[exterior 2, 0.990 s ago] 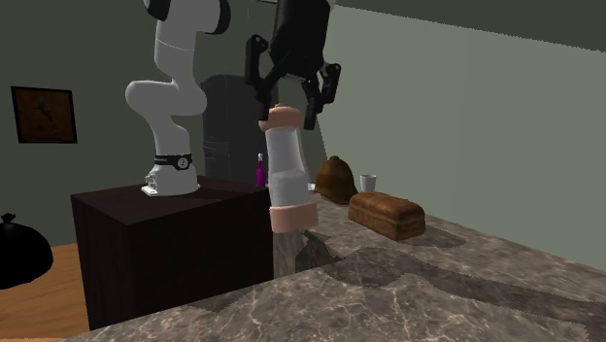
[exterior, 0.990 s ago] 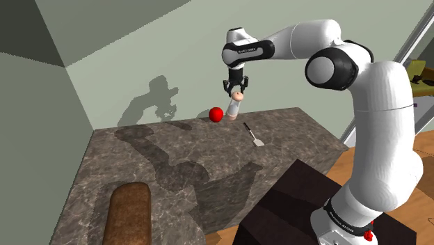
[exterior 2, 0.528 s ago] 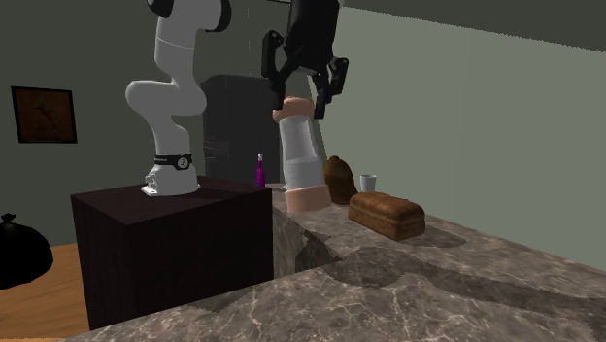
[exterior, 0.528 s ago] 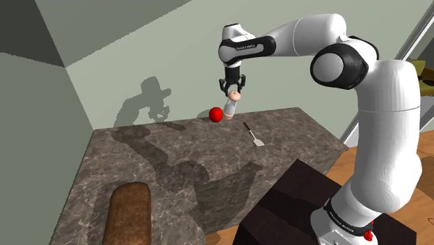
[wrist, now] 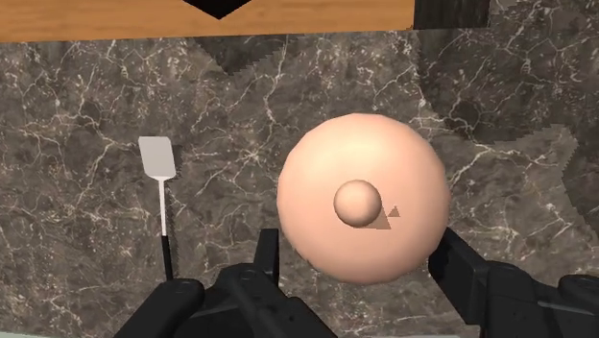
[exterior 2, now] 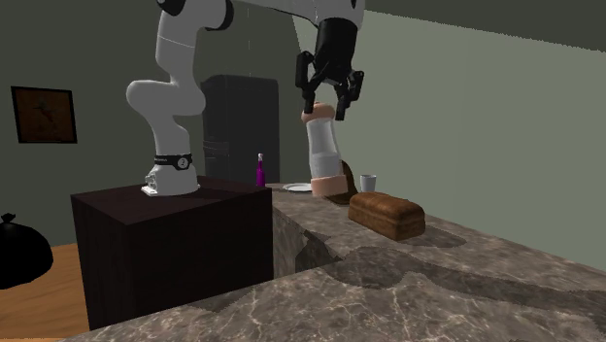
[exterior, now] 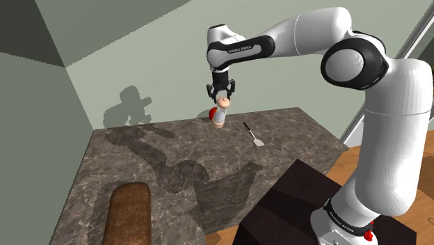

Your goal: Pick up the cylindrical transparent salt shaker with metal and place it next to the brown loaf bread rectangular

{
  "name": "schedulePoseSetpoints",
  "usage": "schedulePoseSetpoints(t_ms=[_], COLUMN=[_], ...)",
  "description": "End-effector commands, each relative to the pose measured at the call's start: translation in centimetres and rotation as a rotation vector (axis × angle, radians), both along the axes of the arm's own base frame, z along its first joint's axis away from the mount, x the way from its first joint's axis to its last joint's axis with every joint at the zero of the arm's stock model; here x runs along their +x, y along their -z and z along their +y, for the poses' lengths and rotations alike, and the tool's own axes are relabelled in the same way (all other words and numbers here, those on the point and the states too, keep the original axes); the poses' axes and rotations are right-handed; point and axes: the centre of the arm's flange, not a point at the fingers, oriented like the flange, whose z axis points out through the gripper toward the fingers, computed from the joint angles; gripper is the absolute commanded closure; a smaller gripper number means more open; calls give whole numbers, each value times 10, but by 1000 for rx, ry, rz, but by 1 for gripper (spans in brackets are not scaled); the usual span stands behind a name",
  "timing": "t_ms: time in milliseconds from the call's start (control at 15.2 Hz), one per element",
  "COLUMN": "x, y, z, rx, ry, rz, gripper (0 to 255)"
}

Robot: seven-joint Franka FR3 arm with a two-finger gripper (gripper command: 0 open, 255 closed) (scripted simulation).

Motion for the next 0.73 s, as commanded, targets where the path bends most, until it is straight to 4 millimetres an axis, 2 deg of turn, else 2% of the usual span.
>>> schedulePoseSetpoints(t_ms=[0,660], x=[-8,-32], y=[-1,-1], z=[26,156], rx=[0,0], ry=[1,1], rz=[0,0], gripper=[255,255])
